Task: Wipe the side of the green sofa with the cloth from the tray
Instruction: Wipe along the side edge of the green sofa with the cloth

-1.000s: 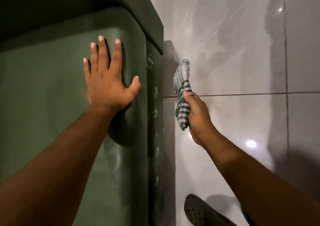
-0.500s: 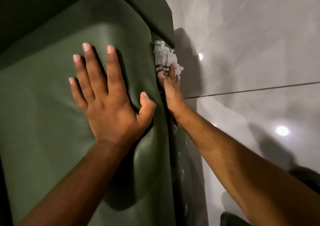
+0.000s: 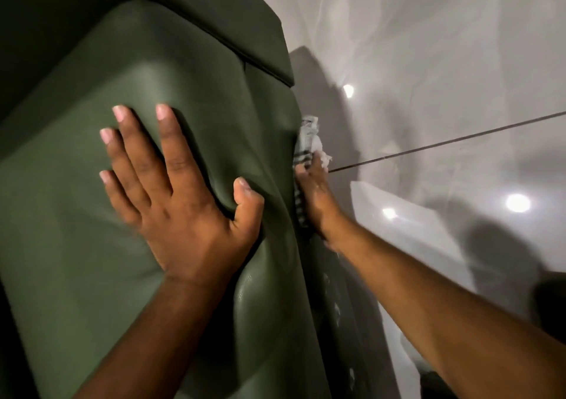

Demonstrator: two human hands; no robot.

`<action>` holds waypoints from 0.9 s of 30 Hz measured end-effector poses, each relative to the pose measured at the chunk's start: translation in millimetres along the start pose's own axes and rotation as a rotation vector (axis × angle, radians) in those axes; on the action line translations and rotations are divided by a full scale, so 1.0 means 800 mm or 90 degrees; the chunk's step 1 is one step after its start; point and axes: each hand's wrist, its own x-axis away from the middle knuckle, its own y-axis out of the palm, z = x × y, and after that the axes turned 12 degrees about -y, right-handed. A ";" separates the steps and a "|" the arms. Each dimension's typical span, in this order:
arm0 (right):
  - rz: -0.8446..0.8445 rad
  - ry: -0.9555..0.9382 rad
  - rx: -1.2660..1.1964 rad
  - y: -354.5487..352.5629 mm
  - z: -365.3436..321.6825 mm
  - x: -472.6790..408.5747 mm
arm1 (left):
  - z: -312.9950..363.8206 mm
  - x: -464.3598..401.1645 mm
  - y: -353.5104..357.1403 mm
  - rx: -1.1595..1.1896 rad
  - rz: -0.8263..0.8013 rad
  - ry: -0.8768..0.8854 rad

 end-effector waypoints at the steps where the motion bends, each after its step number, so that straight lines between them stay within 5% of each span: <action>1: -0.023 -0.041 0.015 0.005 -0.006 0.009 | 0.000 0.000 0.000 -0.001 0.000 0.001; 4: -0.105 -0.132 0.149 0.022 -0.040 0.001 | 0.001 0.001 0.000 -0.005 -0.005 0.002; 9: -0.084 -0.248 0.184 0.023 -0.059 -0.064 | -0.001 0.000 0.002 -0.002 -0.007 0.006; 18: 0.018 -0.022 0.028 -0.002 0.013 -0.022 | 0.001 0.000 -0.002 -0.012 -0.023 -0.002; 23: -0.074 -0.189 0.144 0.027 -0.022 0.016 | -0.002 -0.002 0.004 -0.033 -0.019 0.007; 27: -0.066 -0.186 0.080 0.030 -0.072 -0.037 | -0.001 -0.001 0.005 -0.024 -0.006 0.014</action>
